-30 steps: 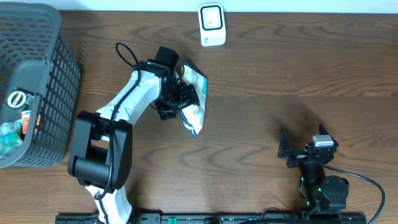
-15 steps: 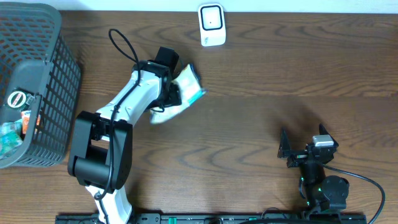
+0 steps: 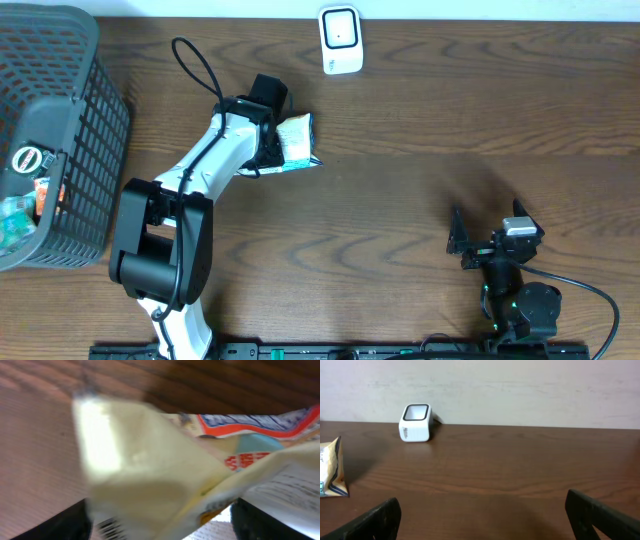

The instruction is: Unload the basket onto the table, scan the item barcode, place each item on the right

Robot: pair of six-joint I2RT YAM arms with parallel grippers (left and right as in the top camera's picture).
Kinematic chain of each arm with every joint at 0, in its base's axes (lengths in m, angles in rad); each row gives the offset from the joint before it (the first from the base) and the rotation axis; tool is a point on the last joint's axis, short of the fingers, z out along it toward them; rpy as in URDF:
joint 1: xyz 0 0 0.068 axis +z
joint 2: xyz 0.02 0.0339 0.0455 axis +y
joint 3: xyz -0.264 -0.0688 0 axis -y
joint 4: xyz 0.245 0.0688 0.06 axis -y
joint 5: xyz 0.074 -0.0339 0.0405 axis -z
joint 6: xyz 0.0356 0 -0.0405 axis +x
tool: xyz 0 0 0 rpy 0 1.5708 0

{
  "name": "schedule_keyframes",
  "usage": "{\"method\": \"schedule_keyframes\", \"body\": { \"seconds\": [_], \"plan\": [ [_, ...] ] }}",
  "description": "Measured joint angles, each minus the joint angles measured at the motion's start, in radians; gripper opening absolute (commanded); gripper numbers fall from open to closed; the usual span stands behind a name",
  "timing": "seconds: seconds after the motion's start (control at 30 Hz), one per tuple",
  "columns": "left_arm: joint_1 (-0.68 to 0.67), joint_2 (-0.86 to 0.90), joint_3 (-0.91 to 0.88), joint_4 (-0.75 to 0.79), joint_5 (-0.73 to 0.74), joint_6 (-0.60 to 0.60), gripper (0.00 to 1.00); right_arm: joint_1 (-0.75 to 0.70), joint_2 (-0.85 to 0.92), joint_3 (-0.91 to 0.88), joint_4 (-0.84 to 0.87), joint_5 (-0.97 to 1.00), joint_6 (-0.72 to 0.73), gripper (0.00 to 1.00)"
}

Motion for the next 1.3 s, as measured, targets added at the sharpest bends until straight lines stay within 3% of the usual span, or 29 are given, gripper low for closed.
{"method": "schedule_keyframes", "body": {
  "seconds": [0.23,0.6,0.8,1.07,1.3],
  "plan": [
    [0.001,0.0,0.0,0.002,0.206,0.061,0.9,0.0,0.0,0.0,0.0,0.0,0.0,0.99],
    [0.0,0.0,0.0,0.013,0.741,0.058,0.88,0.0,0.0,0.0,0.0,0.0,0.0,0.99],
    [-0.011,0.0,0.0,0.039,0.937,0.034,0.85,0.0,0.0,0.0,0.0,0.0,0.0,0.99],
    [-0.015,0.0,0.0,0.168,0.961,0.029,0.83,0.0,0.0,0.0,0.0,0.0,0.0,0.99],
    [-0.015,0.0,0.0,0.257,0.693,0.032,0.83,0.0,0.0,0.0,0.0,0.0,0.0,0.99]
  ]
}}
